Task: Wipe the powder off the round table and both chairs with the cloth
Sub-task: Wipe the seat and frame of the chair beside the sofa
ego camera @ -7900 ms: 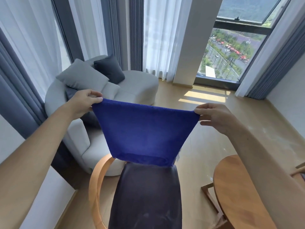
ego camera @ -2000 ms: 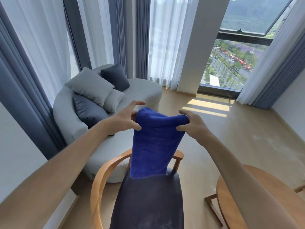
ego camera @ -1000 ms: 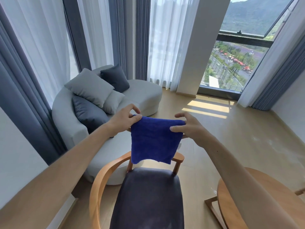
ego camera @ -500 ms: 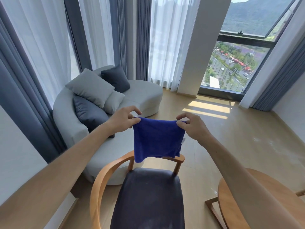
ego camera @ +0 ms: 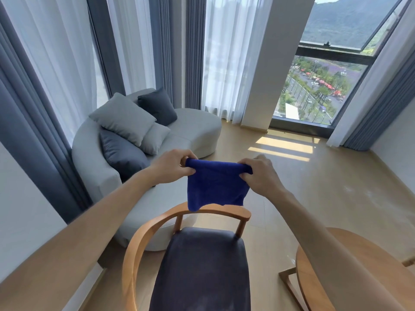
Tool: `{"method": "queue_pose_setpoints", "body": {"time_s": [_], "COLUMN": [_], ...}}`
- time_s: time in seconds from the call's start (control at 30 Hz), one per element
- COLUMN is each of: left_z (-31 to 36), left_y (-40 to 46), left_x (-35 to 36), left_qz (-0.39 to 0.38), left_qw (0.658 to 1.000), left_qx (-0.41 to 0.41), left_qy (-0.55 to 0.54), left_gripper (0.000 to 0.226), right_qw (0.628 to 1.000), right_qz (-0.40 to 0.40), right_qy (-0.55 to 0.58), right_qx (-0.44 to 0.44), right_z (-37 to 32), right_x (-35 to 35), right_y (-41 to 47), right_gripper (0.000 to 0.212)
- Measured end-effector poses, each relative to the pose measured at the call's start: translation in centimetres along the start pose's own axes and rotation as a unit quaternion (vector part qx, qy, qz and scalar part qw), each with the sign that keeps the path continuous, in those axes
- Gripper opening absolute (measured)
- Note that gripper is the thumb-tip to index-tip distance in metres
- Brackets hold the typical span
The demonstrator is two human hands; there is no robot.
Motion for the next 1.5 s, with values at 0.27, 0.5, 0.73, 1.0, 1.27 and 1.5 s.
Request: {"method": "queue_pose_setpoints", "body": {"time_s": [0.27,0.5,0.73,1.0,1.27,1.5], "left_z": [-0.9,-1.7,-1.0,1.5,1.8,-0.9], "left_y": [0.1,-0.4,-0.5,-0.5,-0.8,-2.5], "left_x": [0.1,0.4,2.2,6.7,6.4,8.1], "left_qz": [0.004,0.021,0.099,0.015,-0.004,-0.013], "left_qw": [0.997,0.988,0.987,0.959,0.947,0.996], "left_qx": [-0.058,-0.091,-0.126,-0.183,-0.099,-0.025], "left_qy": [-0.042,-0.123,0.019,-0.216,-0.305,-0.079], "left_gripper": [0.008,0.01,0.01,0.016,0.05,0.026], "right_qw": [0.992,0.984,0.977,0.917,0.931,0.905], "right_qz": [-0.019,0.005,0.025,-0.102,-0.029,0.026], "right_qy": [0.118,0.158,0.13,0.362,0.351,0.412], "right_qx": [0.03,0.081,0.166,0.133,0.1,0.109], "right_z": [-0.1,0.2,-1.1,-4.9,-2.9,-1.2], "right_x": [-0.4,0.7,2.7,3.4,2.5,0.7], "right_y": [-0.1,-0.6,-0.8,-1.7,-2.2,-1.6], "right_gripper": [0.014,0.009,0.008,0.012,0.029,0.026]}}
Point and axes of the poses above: each hand's wrist, its own y-axis towards the middle knuckle, its own x-axis out of the palm, z = x × y, the point moved 6 cm from there along y, towards the middle knuckle, and after that the axes turned 12 degrees about -y, right-handed, at the moved point
